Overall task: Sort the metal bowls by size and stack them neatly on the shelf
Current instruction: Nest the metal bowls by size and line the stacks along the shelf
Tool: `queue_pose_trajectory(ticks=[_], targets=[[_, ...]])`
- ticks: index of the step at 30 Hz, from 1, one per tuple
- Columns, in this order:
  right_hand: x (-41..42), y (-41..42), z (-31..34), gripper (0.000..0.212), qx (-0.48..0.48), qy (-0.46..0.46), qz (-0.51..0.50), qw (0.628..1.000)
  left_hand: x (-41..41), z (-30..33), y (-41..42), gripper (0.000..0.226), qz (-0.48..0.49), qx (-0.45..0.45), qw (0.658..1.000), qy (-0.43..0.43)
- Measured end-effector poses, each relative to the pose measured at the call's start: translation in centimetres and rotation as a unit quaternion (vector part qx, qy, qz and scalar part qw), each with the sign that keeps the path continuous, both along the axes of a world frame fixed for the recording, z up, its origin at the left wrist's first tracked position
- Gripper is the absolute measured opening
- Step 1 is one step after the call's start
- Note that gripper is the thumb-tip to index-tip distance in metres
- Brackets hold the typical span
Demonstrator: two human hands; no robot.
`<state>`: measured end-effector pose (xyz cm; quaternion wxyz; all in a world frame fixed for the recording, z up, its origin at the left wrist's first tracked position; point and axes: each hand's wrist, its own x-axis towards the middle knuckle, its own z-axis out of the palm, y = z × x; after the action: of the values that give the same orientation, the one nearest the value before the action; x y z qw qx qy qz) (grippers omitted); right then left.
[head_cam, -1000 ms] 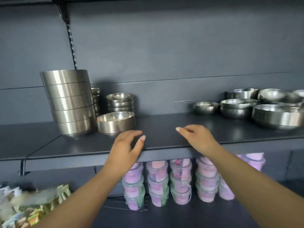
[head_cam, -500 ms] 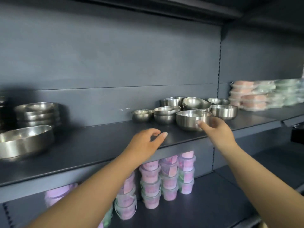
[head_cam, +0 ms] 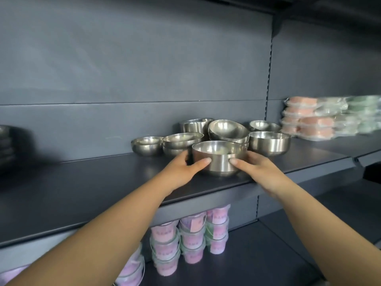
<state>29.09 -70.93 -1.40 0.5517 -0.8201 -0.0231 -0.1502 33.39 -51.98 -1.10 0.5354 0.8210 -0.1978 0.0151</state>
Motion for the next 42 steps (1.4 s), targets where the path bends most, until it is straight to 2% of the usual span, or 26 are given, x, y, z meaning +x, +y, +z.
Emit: queue_pose_trajectory(ticks=[6,9,12,16,21,25,29,35,37,41,42], targets=[[-1.5,2.6,-1.1,0.029,0.059,-0.072,-0.006,0.996,-0.9,-0.4,1.6,0.039,0.033,-0.047,0.996,-0.063],[-1.7,5.5,-1.0,0.038,0.121,-0.107,0.019,0.987,-2.7,0.8,4.4,0.032,0.066,-0.087,0.985,-0.131],[-1.6,10.4,0.3,0.025,0.16,-0.135,0.08,0.975,-4.1,2.1,8.6,0.023,0.109,-0.11,0.971,-0.179],[-0.5,17.5,1.1,0.038,0.17,-0.135,0.14,0.966,-5.9,2.6,15.2,0.024,0.174,-0.118,0.959,-0.191],[0.1,26.6,1.6,0.034,0.199,-0.096,0.253,0.942,-8.8,3.0,23.5,0.022,0.282,-0.095,0.927,-0.228],[0.2,33.2,2.4,0.032,0.202,-0.089,0.326,0.919,-11.0,3.9,29.8,0.037,0.361,-0.037,0.897,-0.252],[0.5,38.5,3.6,0.026,0.183,-0.103,0.37,0.905,-12.3,4.2,35.0,0.079,0.42,0.035,0.872,-0.247],[1.7,43.5,3.1,0.02,0.119,-0.088,0.395,0.907,-12.1,2.1,39.4,0.089,0.488,0.034,0.847,-0.207],[2.1,44.3,2.6,0.022,0.109,-0.084,0.398,0.907,-11.7,1.3,39.9,0.085,0.495,0.012,0.843,-0.211],[2.7,44.9,2.0,0.033,0.078,-0.076,0.385,0.917,-10.6,0.1,40.1,0.046,0.505,-0.032,0.835,-0.218],[2.9,45.0,1.8,0.037,0.072,-0.074,0.378,0.92,-10.2,-0.4,40.0,0.045,0.504,-0.043,0.835,-0.217]])
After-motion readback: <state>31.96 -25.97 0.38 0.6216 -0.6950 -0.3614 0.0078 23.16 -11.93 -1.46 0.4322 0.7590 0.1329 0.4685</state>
